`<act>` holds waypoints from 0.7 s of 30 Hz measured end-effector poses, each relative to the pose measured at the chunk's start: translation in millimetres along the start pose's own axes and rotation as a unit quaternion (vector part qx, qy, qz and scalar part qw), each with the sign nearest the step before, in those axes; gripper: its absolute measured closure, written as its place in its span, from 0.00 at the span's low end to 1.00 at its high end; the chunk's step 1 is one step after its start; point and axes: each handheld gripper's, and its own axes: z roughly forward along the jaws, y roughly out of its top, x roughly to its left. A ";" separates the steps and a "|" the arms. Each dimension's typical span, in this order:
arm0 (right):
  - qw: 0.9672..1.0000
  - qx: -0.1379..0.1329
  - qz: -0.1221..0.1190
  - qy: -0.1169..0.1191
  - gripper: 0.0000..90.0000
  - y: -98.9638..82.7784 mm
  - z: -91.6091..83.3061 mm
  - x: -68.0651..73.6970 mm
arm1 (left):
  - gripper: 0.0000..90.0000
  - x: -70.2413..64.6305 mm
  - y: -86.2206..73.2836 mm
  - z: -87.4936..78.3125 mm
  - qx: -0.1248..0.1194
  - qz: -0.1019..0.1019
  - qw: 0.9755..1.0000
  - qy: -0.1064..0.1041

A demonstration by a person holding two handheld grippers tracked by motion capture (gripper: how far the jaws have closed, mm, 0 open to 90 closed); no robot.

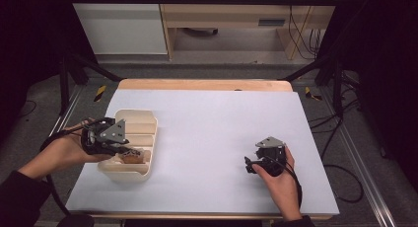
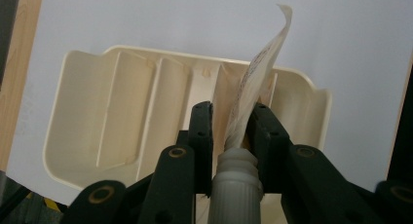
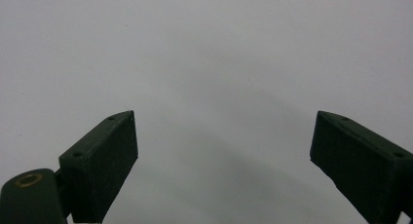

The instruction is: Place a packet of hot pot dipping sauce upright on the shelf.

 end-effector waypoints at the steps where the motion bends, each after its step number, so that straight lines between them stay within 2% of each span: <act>1: 1.000 0.000 0.000 0.000 0.12 0.0 0.0 0.0 | 0.81 0.2 -0.4 0.0 0.000 0.000 1.000 -0.001; 9: 1.000 0.000 -0.002 -0.002 0.12 -0.4 -0.3 -1.3 | 0.81 1.2 -4.8 -0.1 0.005 -0.005 1.000 -0.001; 13: 1.000 0.001 -0.001 -0.001 0.12 -0.3 0.0 -0.9 | 0.77 0.8 -6.5 -1.8 -0.004 -0.014 1.000 0.000; 17: 1.000 0.001 0.001 0.000 0.12 -0.2 0.0 -0.2 | 0.56 2.0 -4.2 -14.6 -0.042 -0.032 0.998 0.020; 19: 1.000 0.002 0.001 0.000 0.12 -0.4 0.1 -0.2 | 0.49 0.2 0.4 -27.7 -0.085 -0.048 0.995 0.033; 21: 1.000 0.002 0.000 -0.001 0.12 -0.5 0.7 -0.8 | 0.42 -4.8 8.0 -38.1 -0.112 -0.053 0.991 0.055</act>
